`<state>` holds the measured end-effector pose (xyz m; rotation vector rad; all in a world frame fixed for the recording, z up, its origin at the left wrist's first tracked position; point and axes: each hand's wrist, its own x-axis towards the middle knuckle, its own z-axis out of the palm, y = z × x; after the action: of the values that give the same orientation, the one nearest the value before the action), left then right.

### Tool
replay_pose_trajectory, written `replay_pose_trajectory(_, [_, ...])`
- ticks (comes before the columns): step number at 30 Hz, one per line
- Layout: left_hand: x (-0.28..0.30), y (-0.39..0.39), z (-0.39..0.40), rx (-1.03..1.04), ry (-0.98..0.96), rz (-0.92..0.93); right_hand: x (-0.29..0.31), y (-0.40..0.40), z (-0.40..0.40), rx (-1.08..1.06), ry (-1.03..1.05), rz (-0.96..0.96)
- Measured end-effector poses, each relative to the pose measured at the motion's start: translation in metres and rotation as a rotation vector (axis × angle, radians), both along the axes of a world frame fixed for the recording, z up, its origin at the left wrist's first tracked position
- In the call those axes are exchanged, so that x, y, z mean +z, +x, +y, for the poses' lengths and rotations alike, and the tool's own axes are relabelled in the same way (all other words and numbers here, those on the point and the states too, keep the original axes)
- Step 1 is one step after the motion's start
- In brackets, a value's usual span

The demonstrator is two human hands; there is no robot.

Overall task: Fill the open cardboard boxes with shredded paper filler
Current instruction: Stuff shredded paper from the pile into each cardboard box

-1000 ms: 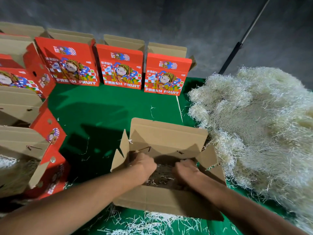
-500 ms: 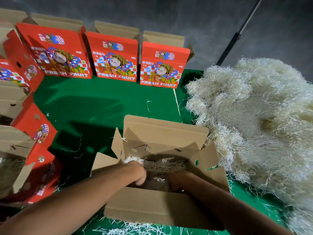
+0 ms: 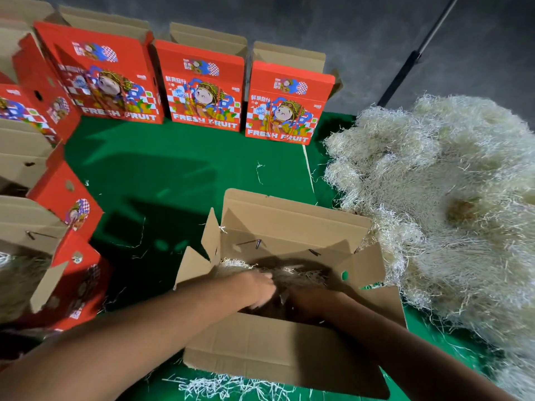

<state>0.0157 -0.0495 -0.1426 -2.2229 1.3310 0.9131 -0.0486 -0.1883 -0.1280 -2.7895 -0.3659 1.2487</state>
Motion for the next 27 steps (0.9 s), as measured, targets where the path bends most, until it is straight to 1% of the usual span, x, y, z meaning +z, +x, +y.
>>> replay_pose_trajectory(2, [-0.001, 0.004, -0.002, -0.111, -0.003, -0.109, -0.004, 0.001, -0.005, -0.032, -0.012, 0.066])
replay_pose_trajectory(5, [0.001, 0.010, -0.005, -0.145, 0.049, -0.208, -0.006, -0.001, -0.012, -0.072, -0.088, 0.124])
replay_pose_trajectory(8, [0.005, 0.010, -0.007, -0.103, 0.075, -0.253, -0.005, -0.005, -0.013, -0.084, -0.126, 0.157])
replay_pose_trajectory(10, [0.014, 0.007, -0.006, -0.015, 0.052, -0.207, 0.000, -0.004, -0.013, -0.104, -0.087, 0.170])
replay_pose_trajectory(11, [0.021, 0.007, -0.005, 0.027, 0.008, -0.180, 0.005, -0.002, -0.012, -0.115, -0.053, 0.123])
replay_pose_trajectory(13, [0.037, 0.010, -0.003, 0.090, -0.134, -0.167, 0.018, 0.005, -0.006, -0.145, 0.014, -0.058])
replay_pose_trajectory(14, [0.042, 0.012, -0.002, 0.109, -0.194, -0.197, 0.022, 0.009, -0.002, -0.123, 0.004, -0.154])
replay_pose_trajectory(15, [0.044, 0.013, -0.001, 0.123, -0.208, -0.238, 0.024, 0.013, 0.003, -0.077, -0.032, -0.237])
replay_pose_trajectory(17, [0.040, 0.013, 0.004, 0.170, -0.116, -0.291, 0.024, 0.020, 0.012, 0.057, -0.095, -0.332])
replay_pose_trajectory(18, [0.034, 0.013, 0.009, 0.200, -0.043, -0.287, 0.023, 0.023, 0.017, 0.108, -0.141, -0.320])
replay_pose_trajectory(20, [0.021, 0.017, 0.022, 0.264, 0.075, -0.223, 0.015, 0.026, 0.023, 0.157, -0.282, -0.227])
replay_pose_trajectory(22, [0.005, 0.022, 0.030, 0.277, 0.119, -0.152, 0.001, 0.021, 0.020, 0.163, -0.388, -0.159])
replay_pose_trajectory(23, [0.000, 0.022, 0.029, 0.232, 0.157, -0.159, -0.005, 0.015, 0.015, 0.175, -0.444, -0.143])
replay_pose_trajectory(26, [-0.006, 0.015, 0.025, 0.047, 0.368, -0.289, -0.021, -0.001, 0.005, 0.250, -0.619, -0.143])
replay_pose_trajectory(27, [-0.010, 0.014, 0.026, 0.019, 0.397, -0.317, -0.024, -0.002, 0.004, 0.252, -0.651, -0.133])
